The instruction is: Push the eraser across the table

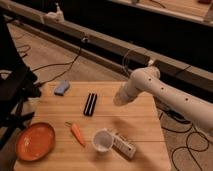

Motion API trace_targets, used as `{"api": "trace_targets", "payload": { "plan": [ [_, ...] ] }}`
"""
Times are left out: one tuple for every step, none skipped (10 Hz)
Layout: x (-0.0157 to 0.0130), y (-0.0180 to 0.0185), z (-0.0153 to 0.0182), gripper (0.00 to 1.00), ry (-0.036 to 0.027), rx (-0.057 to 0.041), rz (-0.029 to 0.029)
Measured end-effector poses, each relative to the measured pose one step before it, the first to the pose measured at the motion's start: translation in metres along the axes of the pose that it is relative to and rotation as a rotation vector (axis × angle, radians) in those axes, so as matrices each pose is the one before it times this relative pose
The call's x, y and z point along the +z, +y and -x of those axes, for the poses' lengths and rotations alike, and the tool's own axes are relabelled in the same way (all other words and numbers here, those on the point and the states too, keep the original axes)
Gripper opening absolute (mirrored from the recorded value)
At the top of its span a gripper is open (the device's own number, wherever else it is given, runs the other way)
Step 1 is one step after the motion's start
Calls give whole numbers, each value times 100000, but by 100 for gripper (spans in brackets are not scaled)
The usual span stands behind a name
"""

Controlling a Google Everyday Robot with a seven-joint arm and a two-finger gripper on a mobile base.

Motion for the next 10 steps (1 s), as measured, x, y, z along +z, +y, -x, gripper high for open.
{"api": "trace_targets", "payload": {
  "plan": [
    [980, -304, 132, 0, -1042, -612, 952],
    [1116, -643, 233, 0, -2144, -443, 564],
    [1208, -813, 38, 0, -2453, 224, 295],
    [1575, -739, -302, 0, -2382, 378, 730],
    [1045, -535, -101, 0, -2281, 635, 395],
    [1380, -557, -25, 0, -3198, 775, 739],
    [1403, -599, -4, 0, -3047, 430, 798],
    [1211, -517, 47, 0, -2163, -198, 815],
    [1189, -549, 140, 0, -1949, -624, 1028],
    [1303, -561, 420, 0, -1941, -1295, 1636]
  ]
}}
